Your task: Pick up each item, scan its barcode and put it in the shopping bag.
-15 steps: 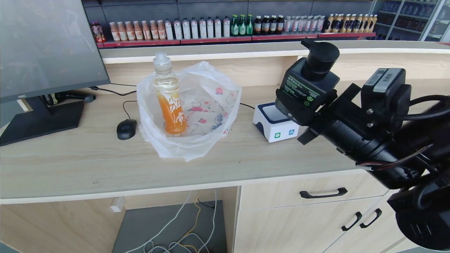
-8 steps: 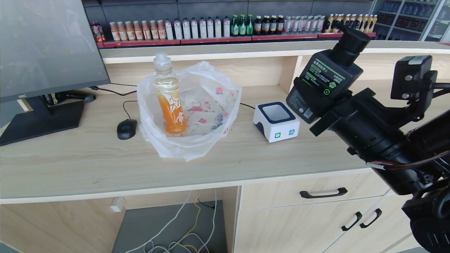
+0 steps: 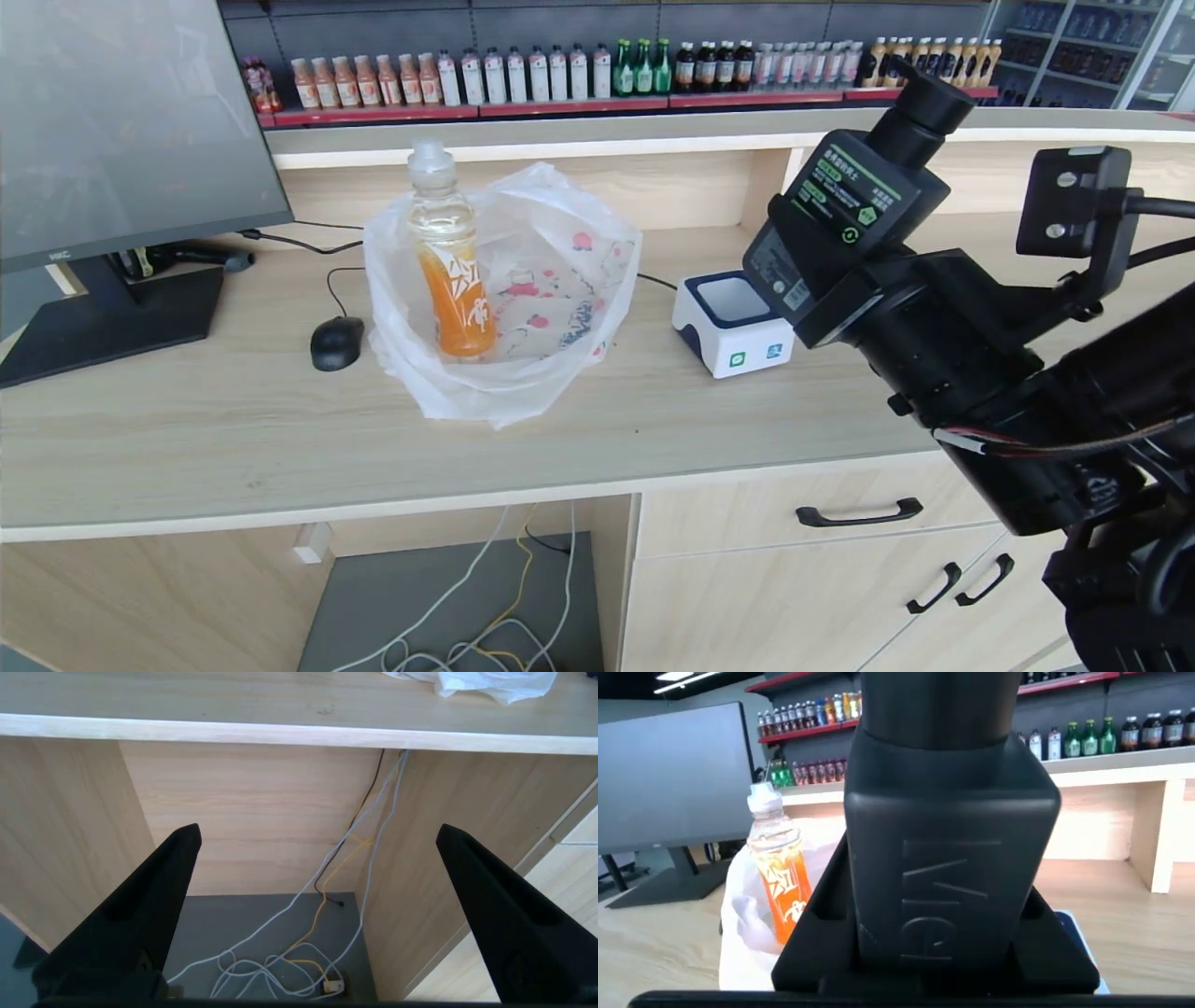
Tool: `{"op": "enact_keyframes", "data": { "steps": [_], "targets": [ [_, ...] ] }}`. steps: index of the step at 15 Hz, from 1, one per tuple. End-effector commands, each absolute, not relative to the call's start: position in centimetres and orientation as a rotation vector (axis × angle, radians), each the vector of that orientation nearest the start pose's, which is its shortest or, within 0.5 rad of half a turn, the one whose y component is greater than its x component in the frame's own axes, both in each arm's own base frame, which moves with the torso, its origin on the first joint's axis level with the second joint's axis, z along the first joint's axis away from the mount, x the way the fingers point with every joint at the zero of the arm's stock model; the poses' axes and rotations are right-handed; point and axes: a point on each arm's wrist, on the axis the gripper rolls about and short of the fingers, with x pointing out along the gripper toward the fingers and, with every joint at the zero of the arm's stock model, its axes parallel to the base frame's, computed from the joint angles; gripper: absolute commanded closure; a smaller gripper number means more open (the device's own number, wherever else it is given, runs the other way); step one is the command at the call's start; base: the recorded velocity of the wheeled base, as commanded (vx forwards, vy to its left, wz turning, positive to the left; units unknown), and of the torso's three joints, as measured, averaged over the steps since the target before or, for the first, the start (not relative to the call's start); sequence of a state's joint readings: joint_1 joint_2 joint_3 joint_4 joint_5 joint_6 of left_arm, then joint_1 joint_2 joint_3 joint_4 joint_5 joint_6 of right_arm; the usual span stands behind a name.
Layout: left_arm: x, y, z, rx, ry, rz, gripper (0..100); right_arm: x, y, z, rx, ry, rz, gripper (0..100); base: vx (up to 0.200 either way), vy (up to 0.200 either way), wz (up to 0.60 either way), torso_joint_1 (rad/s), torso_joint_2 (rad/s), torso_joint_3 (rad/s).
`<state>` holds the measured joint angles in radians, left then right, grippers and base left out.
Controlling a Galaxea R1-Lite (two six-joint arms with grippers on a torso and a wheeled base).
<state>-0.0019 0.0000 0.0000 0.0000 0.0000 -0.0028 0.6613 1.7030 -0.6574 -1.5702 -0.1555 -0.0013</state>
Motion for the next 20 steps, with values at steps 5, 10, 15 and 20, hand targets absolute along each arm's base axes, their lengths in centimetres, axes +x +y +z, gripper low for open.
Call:
{"op": "enact_keyframes", "data": {
  "steps": [5,10,15,20],
  "targets": [
    [-2.3,0.0,7.5,-0.003,0.0,0.0,0,22.6,17.3,22.5,0.211,-0.445,0.506,100,0.0,0.04,0.0,0.003,0.0,0.0],
    [-2.3,0.0,7.5,-0.006,0.0,0.0,0,22.3,17.1,21.5,0.196,-0.405,0.509,100,0.0,0.2,0.0,0.001,0.0,0.0],
    [-2.3,0.0,7.5,-0.006,0.0,0.0,0,22.5,17.0,21.3,0.194,-0.399,0.503,100,0.0,0.2,0.0,-0.004,0.0,0.003],
    [-2.3,0.0,7.5,-0.005,0.0,0.0,0,24.5,16.3,20.4,0.174,-0.379,0.445,100,0.0,0.16,0.0,0.005,0.0,0.002]
  ]
}}
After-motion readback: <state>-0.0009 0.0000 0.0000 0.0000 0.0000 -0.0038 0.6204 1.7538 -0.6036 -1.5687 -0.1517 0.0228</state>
